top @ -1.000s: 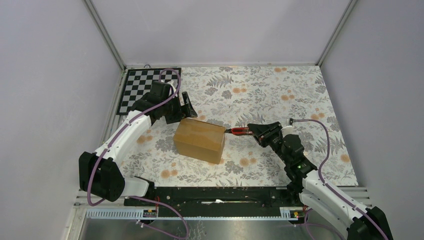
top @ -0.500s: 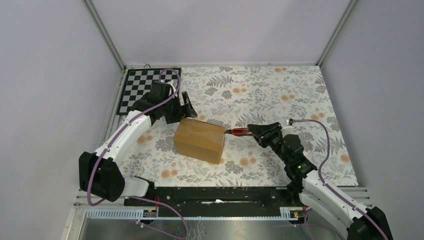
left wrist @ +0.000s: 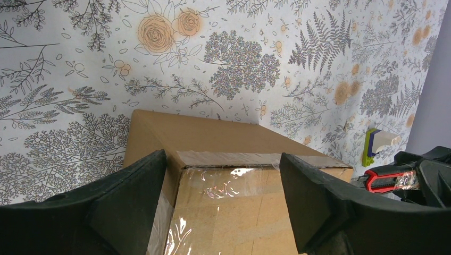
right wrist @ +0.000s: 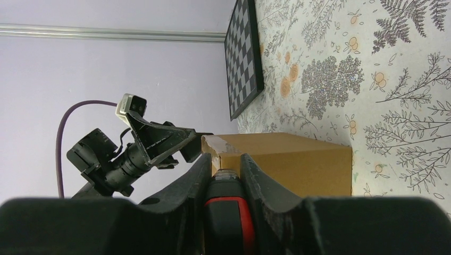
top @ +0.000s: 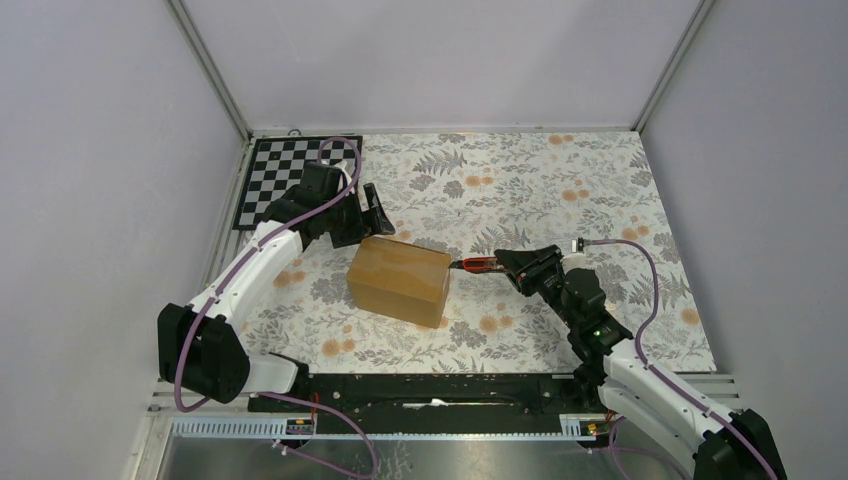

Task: Unpack the express box
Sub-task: Cut the express box at the center of the board.

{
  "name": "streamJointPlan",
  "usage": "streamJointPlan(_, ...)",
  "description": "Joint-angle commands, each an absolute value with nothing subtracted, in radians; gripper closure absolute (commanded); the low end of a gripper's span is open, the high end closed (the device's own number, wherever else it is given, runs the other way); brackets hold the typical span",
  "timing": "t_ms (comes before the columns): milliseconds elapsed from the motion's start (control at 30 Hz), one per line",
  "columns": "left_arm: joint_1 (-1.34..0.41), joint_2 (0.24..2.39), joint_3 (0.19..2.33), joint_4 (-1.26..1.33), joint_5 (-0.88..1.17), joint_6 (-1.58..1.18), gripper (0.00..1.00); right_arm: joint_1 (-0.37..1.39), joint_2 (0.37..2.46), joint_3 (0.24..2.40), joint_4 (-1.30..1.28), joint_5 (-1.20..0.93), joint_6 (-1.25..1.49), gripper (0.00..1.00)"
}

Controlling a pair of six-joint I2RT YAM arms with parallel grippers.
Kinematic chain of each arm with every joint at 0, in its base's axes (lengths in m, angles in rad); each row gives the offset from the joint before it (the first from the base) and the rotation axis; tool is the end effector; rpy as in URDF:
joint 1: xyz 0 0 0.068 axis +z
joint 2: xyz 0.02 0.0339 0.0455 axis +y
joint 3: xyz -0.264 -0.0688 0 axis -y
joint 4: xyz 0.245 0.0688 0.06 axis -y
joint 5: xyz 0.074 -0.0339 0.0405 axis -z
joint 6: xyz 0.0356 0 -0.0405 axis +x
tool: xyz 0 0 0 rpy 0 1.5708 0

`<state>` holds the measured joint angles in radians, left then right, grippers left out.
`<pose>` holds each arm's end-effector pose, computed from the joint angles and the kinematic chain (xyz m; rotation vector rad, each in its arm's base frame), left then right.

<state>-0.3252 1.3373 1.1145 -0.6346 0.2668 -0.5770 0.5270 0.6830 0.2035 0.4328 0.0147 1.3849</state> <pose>0.2642 -0.0990 0.2928 -0.1914 2.5153 -0.7136 0.1470 0.0849 0.2152 0.7719 1.6569 1.4172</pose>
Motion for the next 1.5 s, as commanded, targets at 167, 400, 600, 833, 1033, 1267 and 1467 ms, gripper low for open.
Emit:
streamJointPlan(167,-0.319,1.333,1.121,-0.609,0.295,-0.584,0.18,0.524,0.683,0.207,0.515,0.019,1.382,1.00)
streamJointPlan(400,-0.319,1.335,1.121,-0.609,0.295,-0.586,0.18,0.524,0.676,0.207,0.508,0.021,1.380,1.00)
streamJointPlan(600,-0.319,1.333,1.120,-0.609,0.295,-0.586,0.18,0.525,0.667,0.207,0.501,0.022,1.380,1.00)
streamJointPlan(833,-0.319,1.334,1.122,-0.607,0.292,-0.584,0.18,0.524,0.643,0.221,0.458,0.031,1.359,1.00)
streamJointPlan(1033,-0.319,1.333,1.124,-0.595,0.295,-0.592,0.18,0.525,0.659,0.259,0.387,0.007,1.300,1.00)
streamJointPlan(1267,-0.319,1.331,1.117,-0.565,0.305,-0.595,0.18,0.524,0.635,0.293,0.329,0.003,1.240,1.00)
streamJointPlan(1467,-0.319,1.358,1.138,-0.561,0.312,-0.572,0.18,0.526,0.649,0.315,0.306,-0.060,1.174,1.00)
